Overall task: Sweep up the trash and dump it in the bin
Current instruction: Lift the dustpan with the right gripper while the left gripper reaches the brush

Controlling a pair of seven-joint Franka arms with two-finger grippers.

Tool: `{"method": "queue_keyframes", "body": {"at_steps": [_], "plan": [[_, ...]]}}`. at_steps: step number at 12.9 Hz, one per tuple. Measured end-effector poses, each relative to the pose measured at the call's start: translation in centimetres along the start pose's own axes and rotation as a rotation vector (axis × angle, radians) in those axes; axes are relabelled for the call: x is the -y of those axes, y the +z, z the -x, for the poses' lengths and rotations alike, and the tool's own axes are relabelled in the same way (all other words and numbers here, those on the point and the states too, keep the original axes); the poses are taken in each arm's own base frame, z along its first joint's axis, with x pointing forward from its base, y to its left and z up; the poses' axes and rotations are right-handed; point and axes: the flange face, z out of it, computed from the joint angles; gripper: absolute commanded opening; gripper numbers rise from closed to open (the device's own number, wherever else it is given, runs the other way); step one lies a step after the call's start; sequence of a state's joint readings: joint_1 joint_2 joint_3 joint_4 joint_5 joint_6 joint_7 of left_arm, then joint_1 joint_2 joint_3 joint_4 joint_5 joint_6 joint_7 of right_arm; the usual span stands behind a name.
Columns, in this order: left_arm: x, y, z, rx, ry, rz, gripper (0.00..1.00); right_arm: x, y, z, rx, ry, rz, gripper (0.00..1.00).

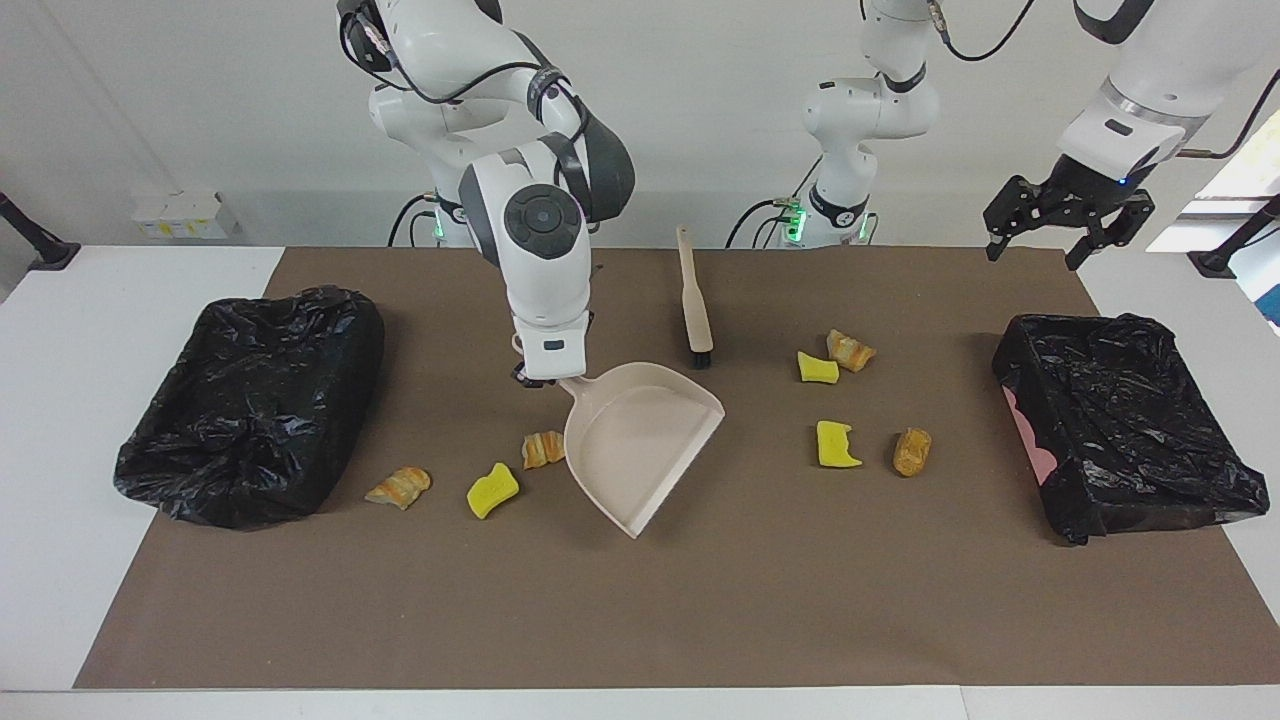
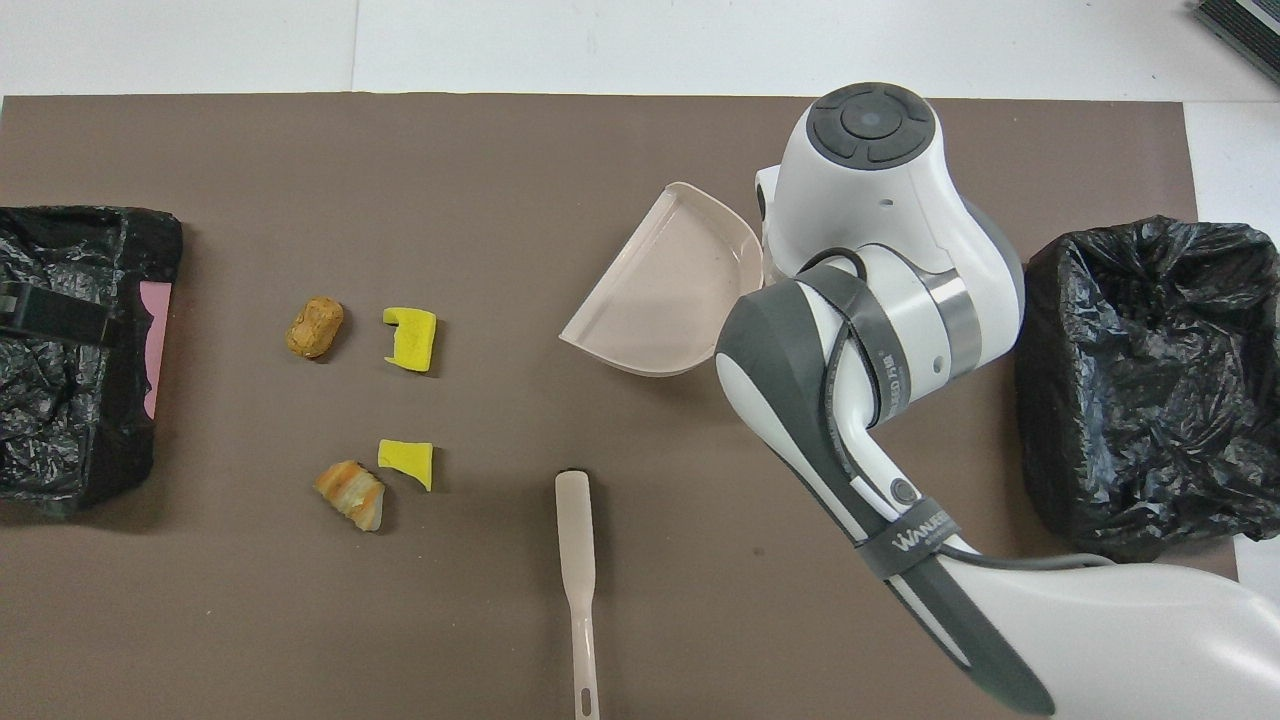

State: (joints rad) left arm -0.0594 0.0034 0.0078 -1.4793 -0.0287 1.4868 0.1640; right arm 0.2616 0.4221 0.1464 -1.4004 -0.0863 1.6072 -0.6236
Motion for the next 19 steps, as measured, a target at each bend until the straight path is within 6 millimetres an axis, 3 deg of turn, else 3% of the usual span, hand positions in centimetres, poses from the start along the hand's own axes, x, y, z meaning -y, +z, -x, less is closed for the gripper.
{"method": "queue_keyframes", "body": {"at_steps": [2, 4, 6, 8, 12, 17, 18, 19], "plan": [[-3.5, 0.5, -0.1, 0.015, 0.035, 0.006, 1.0, -2.0, 0.3, 1.6, 0.036, -0.172, 0.035, 0.0], [-10.2, 2.4, 0.9, 0.037, 0.038, 0.004, 1.0, -3.2, 0.4, 2.5, 0.086, -0.309, 0.077, 0.0], [-18.0, 6.0, 3.4, 0.057, 0.031, -0.006, 1.0, -3.3, 0.7, 2.6, 0.136, -0.443, 0.105, 0.0], [-23.9, 10.3, 7.0, 0.075, 0.028, -0.021, 1.0, -3.2, 1.8, 3.1, 0.17, -0.565, 0.122, 0.0], [-29.6, 17.2, 13.5, 0.091, 0.025, -0.031, 1.0, -2.2, 4.8, 4.7, 0.166, -0.625, 0.142, 0.0], [-36.7, 26.9, 20.9, 0.079, -0.021, -0.048, 1.0, -1.0, 6.3, 5.0, 0.164, -0.646, 0.153, 0.0], [-37.7, 28.7, 22.2, 0.074, -0.043, -0.049, 0.97, -0.8, 6.6, 4.9, 0.166, -0.651, 0.151, 0.0], [-38.4, 30.0, 23.0, 0.076, -0.057, -0.054, 0.87, -0.7, 6.8, 4.8, 0.167, -0.654, 0.15, 0.0]]}}
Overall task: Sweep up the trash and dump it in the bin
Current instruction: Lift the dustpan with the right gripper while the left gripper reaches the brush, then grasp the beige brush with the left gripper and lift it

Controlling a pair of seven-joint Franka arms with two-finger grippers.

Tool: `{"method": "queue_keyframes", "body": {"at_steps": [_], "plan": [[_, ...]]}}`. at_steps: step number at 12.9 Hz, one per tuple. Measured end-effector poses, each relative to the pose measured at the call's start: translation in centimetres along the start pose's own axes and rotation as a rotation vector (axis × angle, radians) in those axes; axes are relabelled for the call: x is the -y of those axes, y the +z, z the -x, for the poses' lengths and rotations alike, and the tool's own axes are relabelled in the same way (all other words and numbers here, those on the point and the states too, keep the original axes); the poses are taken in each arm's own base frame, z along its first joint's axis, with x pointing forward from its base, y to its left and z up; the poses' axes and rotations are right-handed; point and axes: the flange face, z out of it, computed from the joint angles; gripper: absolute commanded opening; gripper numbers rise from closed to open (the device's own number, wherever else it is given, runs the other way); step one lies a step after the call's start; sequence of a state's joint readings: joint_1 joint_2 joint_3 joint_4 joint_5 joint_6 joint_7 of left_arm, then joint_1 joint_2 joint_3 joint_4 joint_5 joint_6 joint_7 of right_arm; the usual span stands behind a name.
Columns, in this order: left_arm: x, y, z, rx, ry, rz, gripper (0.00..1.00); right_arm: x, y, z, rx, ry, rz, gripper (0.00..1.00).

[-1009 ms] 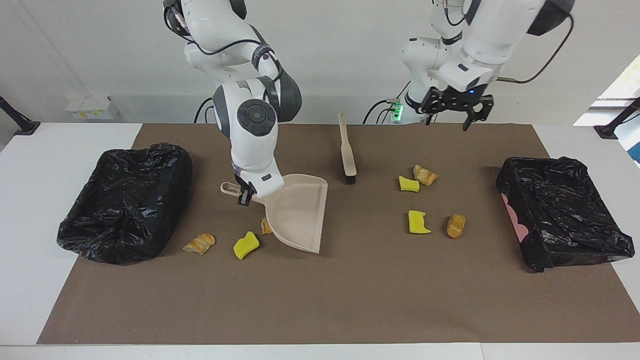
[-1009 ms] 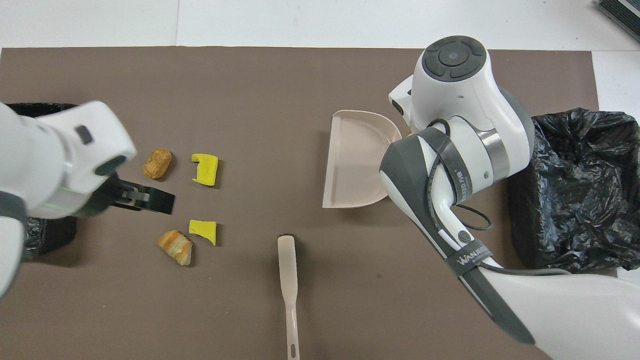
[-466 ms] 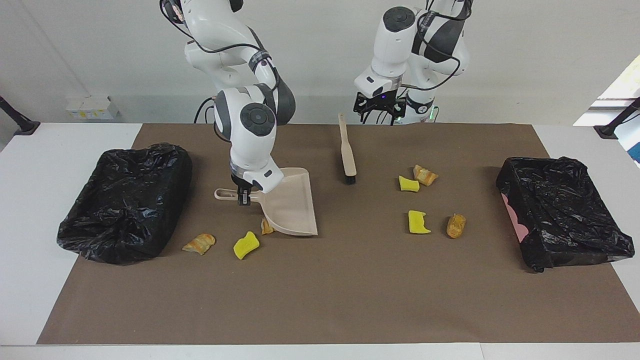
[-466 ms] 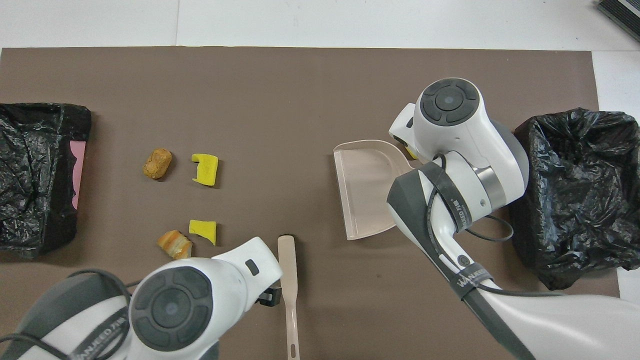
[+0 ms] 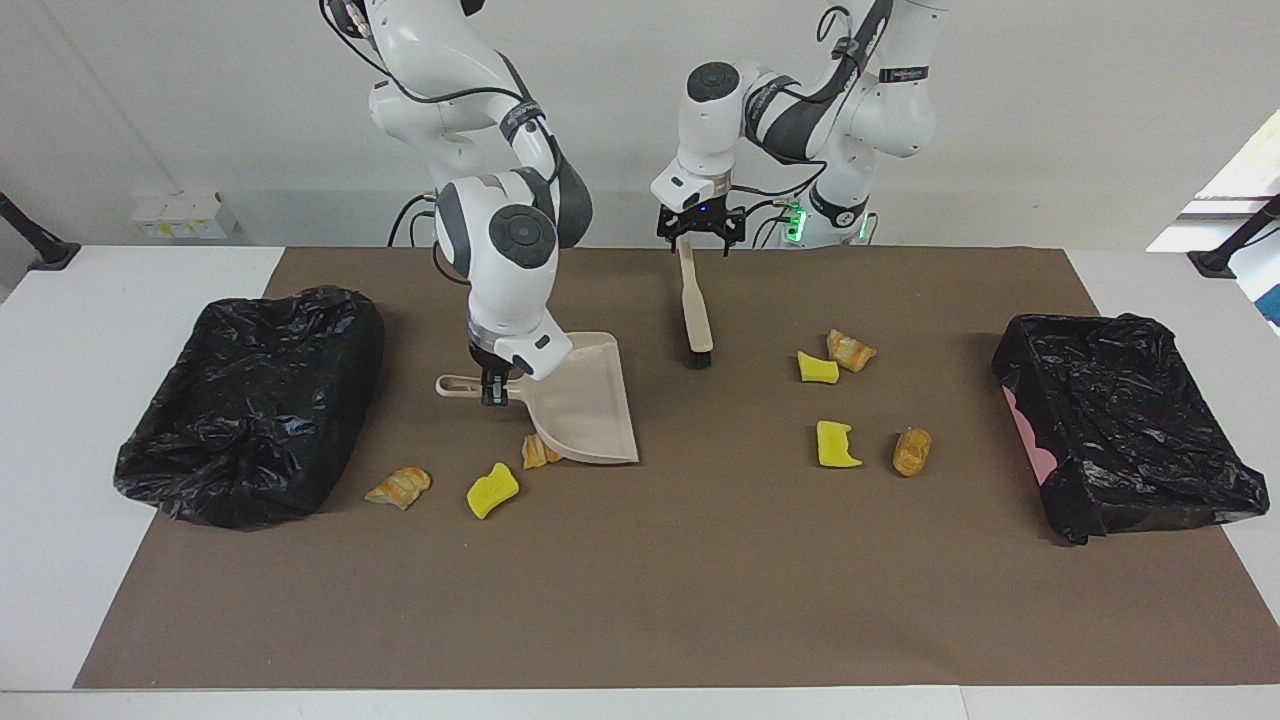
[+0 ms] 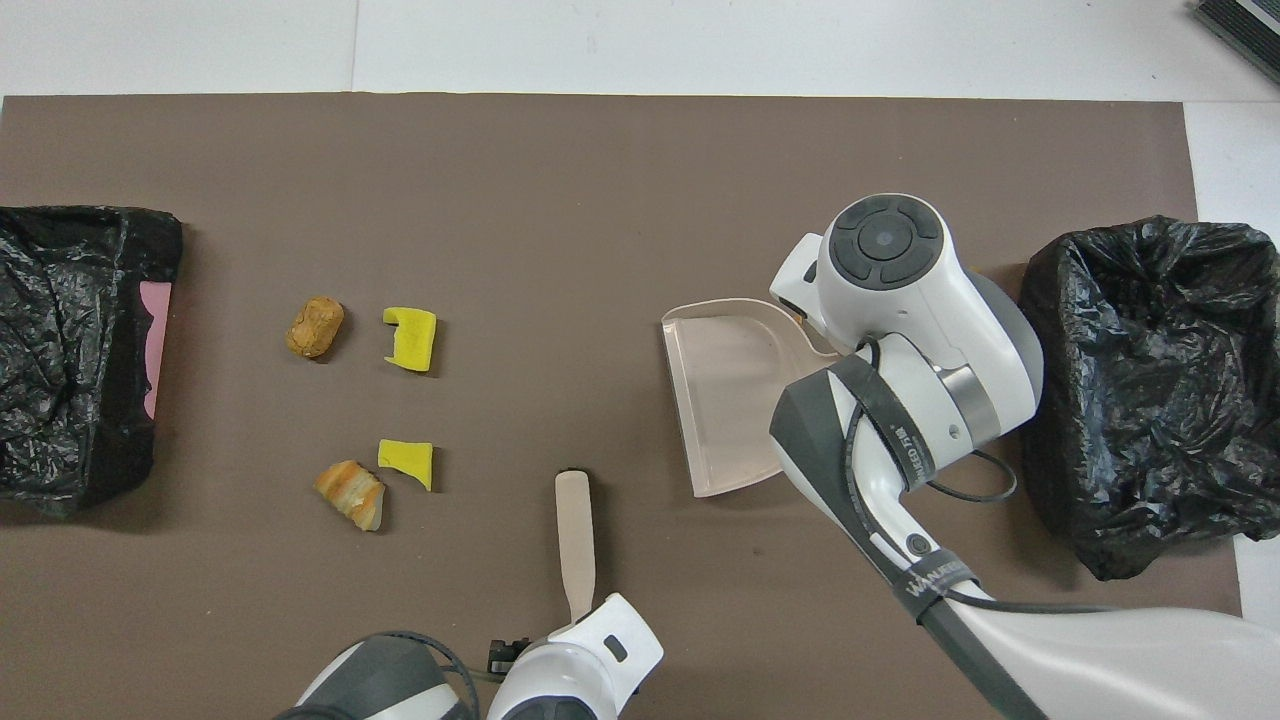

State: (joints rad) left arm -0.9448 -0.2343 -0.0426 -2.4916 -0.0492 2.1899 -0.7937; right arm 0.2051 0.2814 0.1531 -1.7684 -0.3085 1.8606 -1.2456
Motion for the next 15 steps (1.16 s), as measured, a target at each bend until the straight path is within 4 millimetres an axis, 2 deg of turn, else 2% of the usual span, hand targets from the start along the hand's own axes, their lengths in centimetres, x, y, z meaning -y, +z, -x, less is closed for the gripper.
{"method": "queue_keyframes", "body": {"at_steps": [1, 3, 4, 5, 6, 7, 12, 15], "plan": [[-0.6, 0.9, 0.3, 0.01, -0.017, 0.006, 0.75, 0.1, 0.3, -0.2, 0.0, -0.004, 0.001, 0.0], [-0.8, 1.6, 0.4, 0.05, -0.053, 0.027, 0.58, 0.2, 0.4, -0.4, -0.002, -0.007, 0.005, 0.0], [-0.7, 1.8, 0.4, 0.059, -0.062, 0.03, 0.44, 0.2, 0.4, -0.4, -0.002, -0.007, 0.007, 0.0], [-0.6, 1.9, 0.4, 0.063, -0.066, 0.03, 0.24, 0.3, 0.3, -0.3, -0.001, -0.007, 0.008, 0.0], [-0.5, 2.0, 0.4, 0.066, -0.068, 0.029, 0.09, 0.3, 0.3, -0.3, -0.001, -0.007, 0.008, 0.0], [-0.5, 2.1, 0.5, 0.068, -0.067, 0.028, 0.0, 0.4, 0.3, -0.3, -0.001, -0.008, 0.008, 0.0], [0.0, 1.9, -0.3, 0.067, -0.069, 0.037, 0.0, 0.4, 0.3, -0.4, -0.001, -0.008, 0.008, 0.0], [1.2, 0.3, -2.8, 0.046, -0.114, 0.068, 0.0, 0.7, -0.1, -1.5, 0.0, -0.015, 0.017, 0.0]]}}
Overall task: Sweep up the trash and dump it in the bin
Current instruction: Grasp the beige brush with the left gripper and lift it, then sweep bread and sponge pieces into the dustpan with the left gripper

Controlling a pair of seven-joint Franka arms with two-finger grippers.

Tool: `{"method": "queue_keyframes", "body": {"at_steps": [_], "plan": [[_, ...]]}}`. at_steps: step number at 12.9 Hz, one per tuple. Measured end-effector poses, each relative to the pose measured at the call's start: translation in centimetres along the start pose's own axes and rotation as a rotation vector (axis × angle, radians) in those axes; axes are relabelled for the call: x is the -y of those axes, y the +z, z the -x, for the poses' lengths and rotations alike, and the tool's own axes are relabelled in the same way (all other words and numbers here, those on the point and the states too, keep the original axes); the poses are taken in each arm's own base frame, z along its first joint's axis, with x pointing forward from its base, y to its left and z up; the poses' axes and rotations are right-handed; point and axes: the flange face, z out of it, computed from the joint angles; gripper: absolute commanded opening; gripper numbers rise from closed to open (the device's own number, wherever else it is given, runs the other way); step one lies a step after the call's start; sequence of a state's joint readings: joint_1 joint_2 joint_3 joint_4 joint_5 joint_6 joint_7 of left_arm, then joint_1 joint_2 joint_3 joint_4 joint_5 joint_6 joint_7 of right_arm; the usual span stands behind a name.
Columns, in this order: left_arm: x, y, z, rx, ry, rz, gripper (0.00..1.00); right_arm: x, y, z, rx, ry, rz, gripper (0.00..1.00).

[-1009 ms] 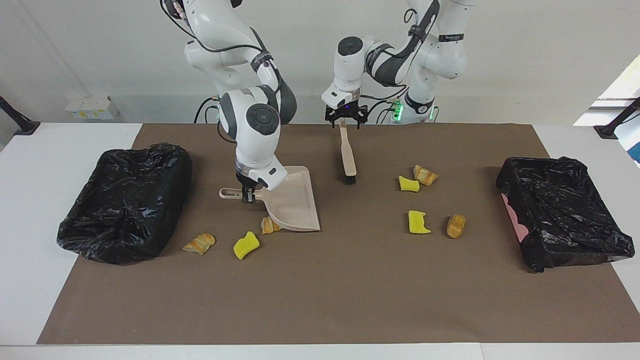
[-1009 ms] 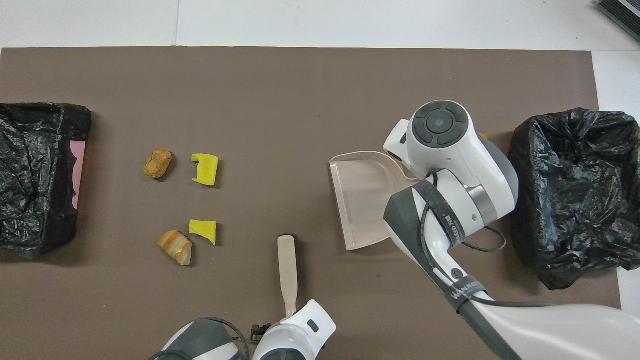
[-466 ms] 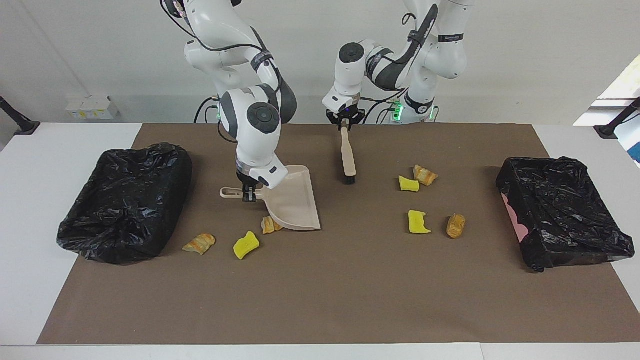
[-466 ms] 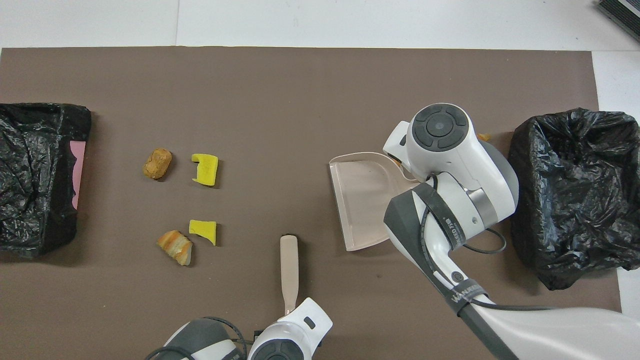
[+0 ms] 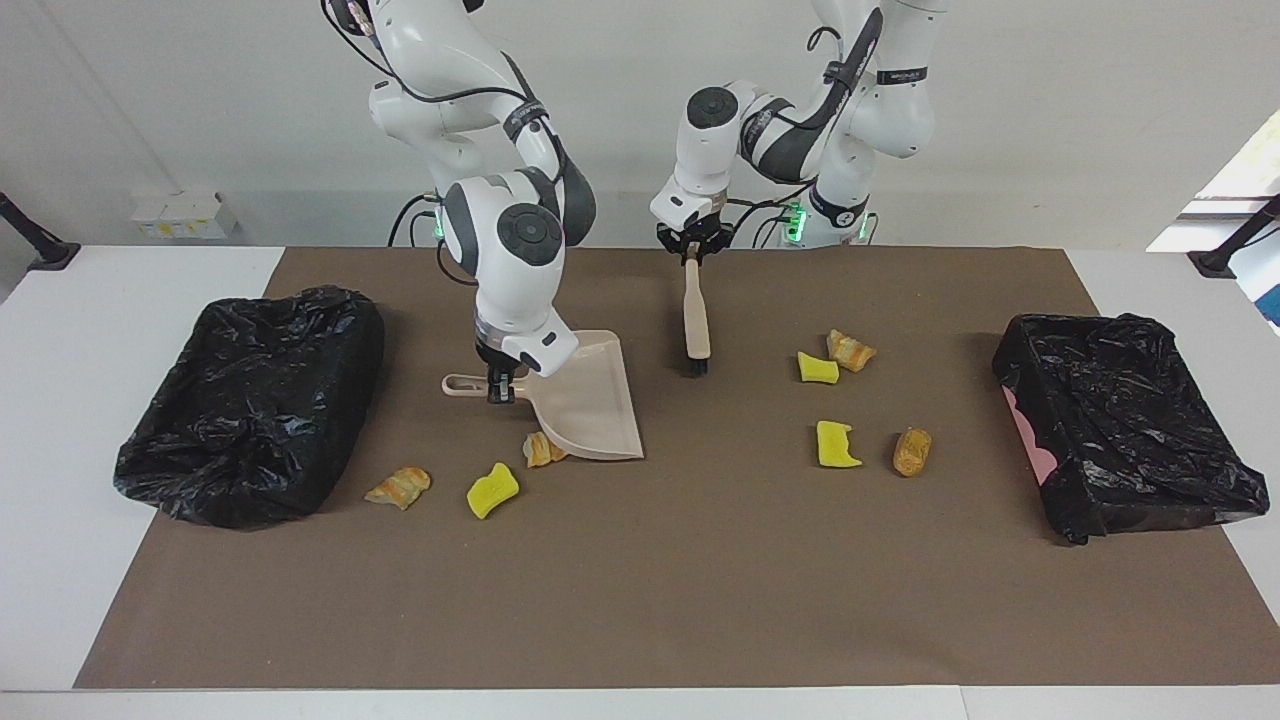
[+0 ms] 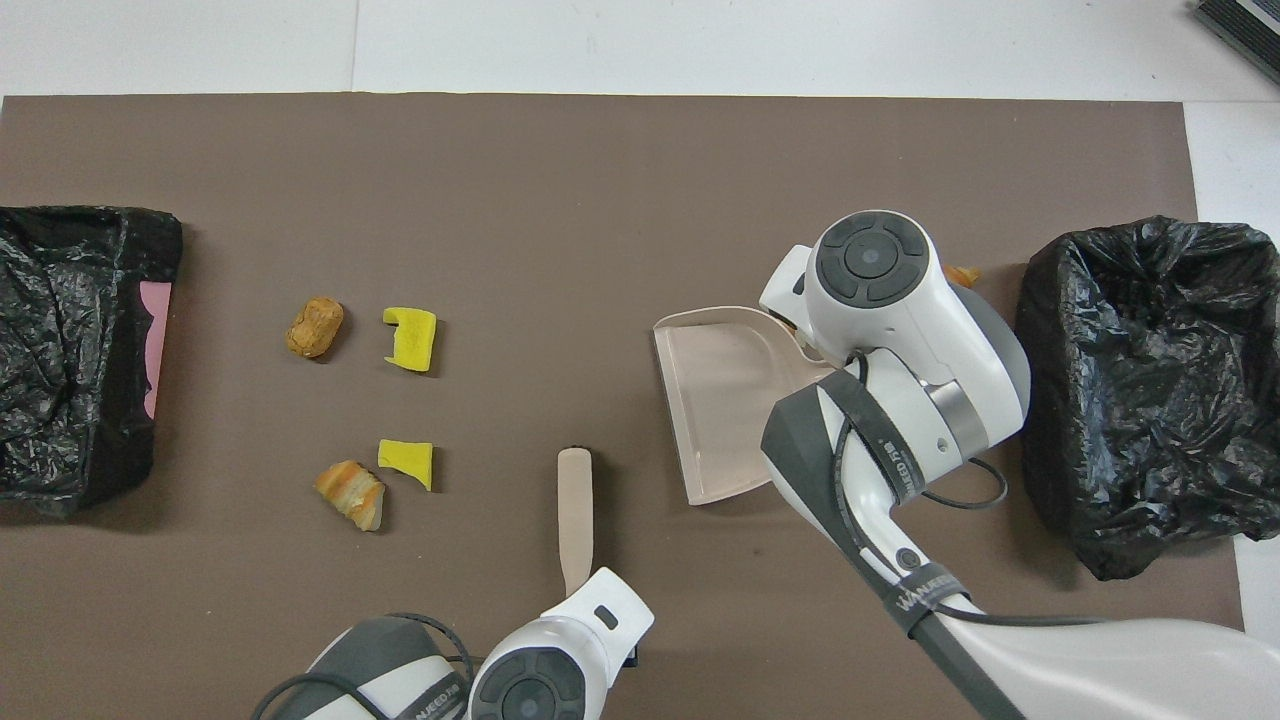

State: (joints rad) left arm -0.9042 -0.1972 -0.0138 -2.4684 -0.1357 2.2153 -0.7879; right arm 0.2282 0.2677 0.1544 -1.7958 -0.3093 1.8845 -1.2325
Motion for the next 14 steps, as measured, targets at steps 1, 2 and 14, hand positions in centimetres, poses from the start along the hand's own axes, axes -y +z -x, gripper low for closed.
{"method": "queue_keyframes", "body": {"at_steps": [1, 2, 14], "plan": [[0.6, -1.0, -1.4, -0.008, -0.011, 0.013, 0.0, 0.2, -0.2, -0.8, 0.001, 0.009, 0.004, 0.0], [1.5, -2.1, -3.0, -0.017, -0.013, 0.024, 0.0, 0.4, -0.5, -1.8, 0.002, 0.021, 0.011, 0.0], [28.3, -7.6, -16.3, -0.015, -0.085, -0.027, 0.0, 1.5, -1.1, -9.9, -0.011, 0.126, 0.061, 0.0]]}}
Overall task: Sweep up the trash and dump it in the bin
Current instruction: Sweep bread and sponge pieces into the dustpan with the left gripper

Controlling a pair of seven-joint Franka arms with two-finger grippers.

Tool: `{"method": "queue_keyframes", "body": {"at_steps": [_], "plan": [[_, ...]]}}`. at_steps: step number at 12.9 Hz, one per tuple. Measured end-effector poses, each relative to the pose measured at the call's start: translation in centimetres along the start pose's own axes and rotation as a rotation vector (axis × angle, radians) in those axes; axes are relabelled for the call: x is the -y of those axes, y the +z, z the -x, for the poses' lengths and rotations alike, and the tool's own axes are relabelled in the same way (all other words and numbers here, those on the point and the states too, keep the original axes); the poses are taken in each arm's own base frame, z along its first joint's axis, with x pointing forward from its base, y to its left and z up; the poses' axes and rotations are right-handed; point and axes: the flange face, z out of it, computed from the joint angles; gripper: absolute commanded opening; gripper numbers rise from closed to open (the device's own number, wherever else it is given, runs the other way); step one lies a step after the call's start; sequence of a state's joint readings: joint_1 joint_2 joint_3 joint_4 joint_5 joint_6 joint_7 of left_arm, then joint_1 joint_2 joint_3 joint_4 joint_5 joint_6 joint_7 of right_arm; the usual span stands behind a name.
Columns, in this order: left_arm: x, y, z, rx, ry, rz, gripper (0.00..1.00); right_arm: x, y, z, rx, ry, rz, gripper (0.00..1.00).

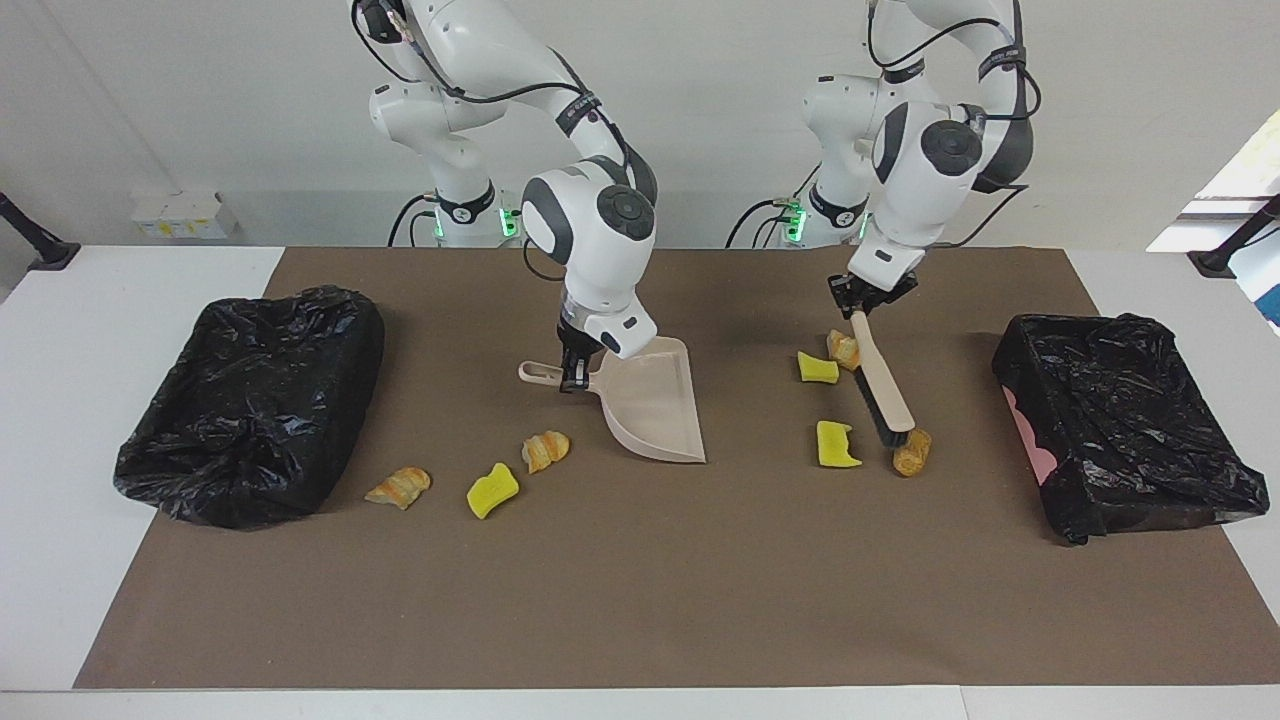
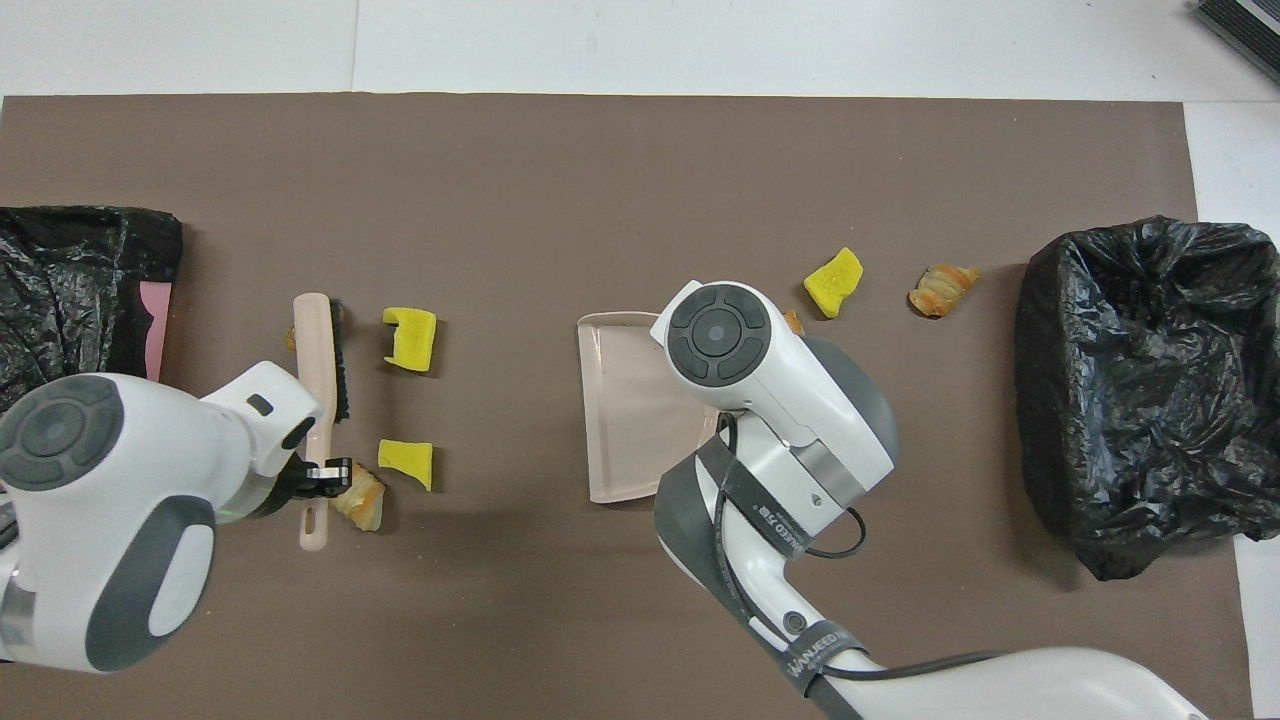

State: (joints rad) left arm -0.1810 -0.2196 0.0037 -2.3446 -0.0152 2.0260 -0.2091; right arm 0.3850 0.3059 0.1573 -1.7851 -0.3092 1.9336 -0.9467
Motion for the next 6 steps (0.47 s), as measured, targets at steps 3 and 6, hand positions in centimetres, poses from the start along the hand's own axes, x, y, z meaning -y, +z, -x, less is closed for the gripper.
{"method": "queue_keyframes", "body": {"at_steps": [3, 6], "plan": [[5.8, 2.0, -2.6, -0.036, 0.02, -0.043, 0.0, 0.0, 0.0, -0.1, 0.0, -0.001, -0.001, 0.0], [6.5, 5.7, -4.4, -0.034, 0.039, -0.057, 0.0, 0.0, 0.1, -0.1, 0.0, -0.001, -0.001, 0.0]]}}
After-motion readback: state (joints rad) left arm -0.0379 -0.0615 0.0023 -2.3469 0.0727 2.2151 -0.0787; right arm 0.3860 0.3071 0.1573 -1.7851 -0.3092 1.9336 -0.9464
